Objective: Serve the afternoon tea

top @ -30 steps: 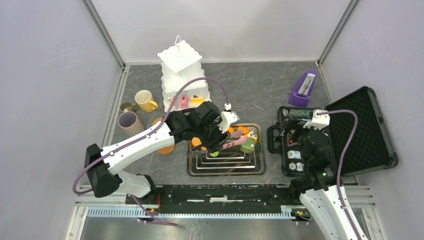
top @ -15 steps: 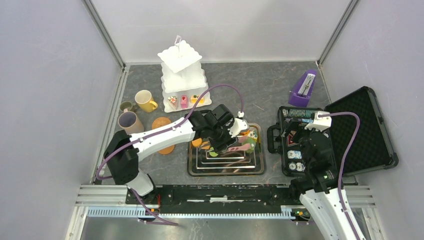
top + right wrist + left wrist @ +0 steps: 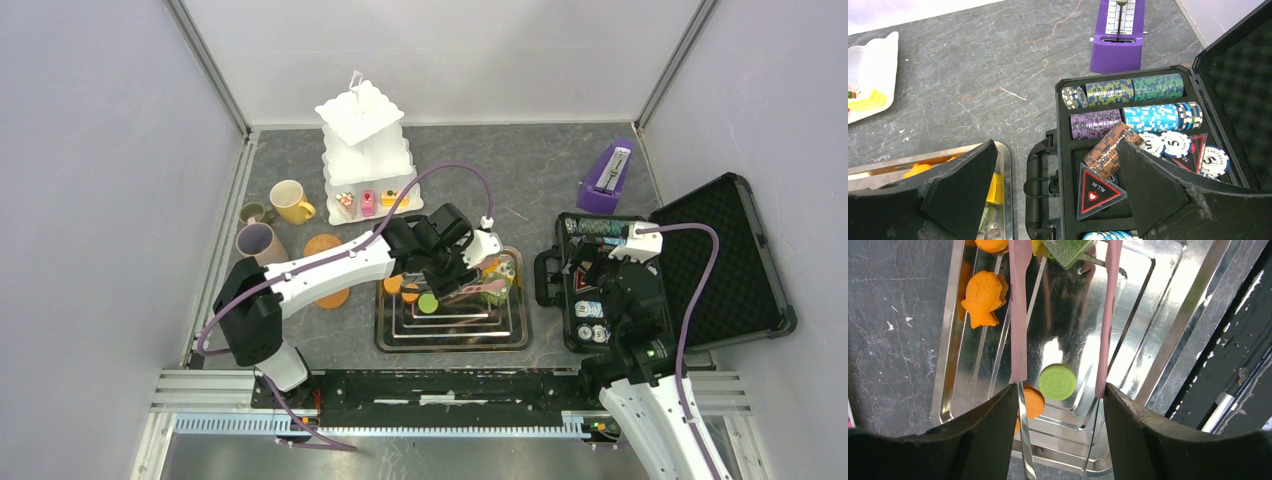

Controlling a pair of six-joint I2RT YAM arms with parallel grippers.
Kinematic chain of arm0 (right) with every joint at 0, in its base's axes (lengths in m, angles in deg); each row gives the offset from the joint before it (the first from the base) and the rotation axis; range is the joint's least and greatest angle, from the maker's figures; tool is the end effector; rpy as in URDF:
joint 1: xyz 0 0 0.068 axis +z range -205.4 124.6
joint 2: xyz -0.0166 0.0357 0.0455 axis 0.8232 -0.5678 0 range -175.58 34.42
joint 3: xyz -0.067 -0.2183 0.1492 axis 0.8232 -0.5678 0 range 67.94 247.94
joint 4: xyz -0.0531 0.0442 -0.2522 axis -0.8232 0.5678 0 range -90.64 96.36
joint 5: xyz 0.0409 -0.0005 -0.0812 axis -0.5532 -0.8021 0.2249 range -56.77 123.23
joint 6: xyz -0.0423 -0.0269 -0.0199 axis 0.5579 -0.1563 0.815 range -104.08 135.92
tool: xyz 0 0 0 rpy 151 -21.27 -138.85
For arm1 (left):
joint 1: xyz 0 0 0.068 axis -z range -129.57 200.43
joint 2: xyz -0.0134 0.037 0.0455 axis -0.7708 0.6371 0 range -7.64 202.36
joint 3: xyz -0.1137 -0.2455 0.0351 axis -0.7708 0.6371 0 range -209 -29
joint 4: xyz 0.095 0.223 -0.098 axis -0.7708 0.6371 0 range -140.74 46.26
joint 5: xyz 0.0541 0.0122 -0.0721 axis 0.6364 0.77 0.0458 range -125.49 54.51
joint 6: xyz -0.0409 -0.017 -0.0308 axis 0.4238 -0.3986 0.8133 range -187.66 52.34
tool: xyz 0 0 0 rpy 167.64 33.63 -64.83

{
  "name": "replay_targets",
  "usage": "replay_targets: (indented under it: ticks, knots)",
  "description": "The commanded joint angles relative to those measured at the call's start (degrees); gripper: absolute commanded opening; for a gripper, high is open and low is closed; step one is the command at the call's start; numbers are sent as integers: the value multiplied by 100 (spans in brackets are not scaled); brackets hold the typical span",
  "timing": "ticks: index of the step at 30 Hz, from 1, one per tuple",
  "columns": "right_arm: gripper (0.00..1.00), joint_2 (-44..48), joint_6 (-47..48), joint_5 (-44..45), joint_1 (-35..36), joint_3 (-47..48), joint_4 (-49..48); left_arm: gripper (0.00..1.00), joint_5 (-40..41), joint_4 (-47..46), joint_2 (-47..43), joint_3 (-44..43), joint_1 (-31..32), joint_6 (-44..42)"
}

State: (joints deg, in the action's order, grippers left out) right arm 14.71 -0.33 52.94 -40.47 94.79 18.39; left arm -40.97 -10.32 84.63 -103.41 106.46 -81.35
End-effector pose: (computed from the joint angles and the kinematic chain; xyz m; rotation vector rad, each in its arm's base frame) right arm 0.1116 0.0174 0.2704 0.2667 1.7465 0.0888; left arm 0.1870 -0.2835 0.2662 1.5342 2.1394 -0.3875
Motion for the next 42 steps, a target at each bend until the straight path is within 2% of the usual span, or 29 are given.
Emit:
replay_targets:
  ticks: [1, 13, 16, 20, 25, 27, 32, 42]
  knots:
    - [98, -68, 2, -6, -12, -4, -111, 67, -18, -238, 126, -254, 33, -384]
    - [98, -65, 23, -12, -8, -13, -134, 67, 125, -246, 354, -174, 277, -389]
    - [98, -54, 13, -12, -9, -26, -130, 64, 395, -328, 334, -55, 370, -340]
    - [98, -12, 2, -6, -14, -52, -115, 53, 813, -389, 267, 45, 464, -258]
    - [98, -12, -14, -10, -15, -65, -107, 47, 958, -402, 155, 104, 614, -85]
    - [98, -13, -23, -13, -9, -59, -104, 48, 889, -329, 134, 106, 653, -5]
    - [98, -2, -42, -35, -8, -83, -104, 63, 662, -136, 61, 136, 764, 163]
    - [98, 10, -111, -115, -8, -129, -113, 68, 705, -140, 240, 46, 852, 114]
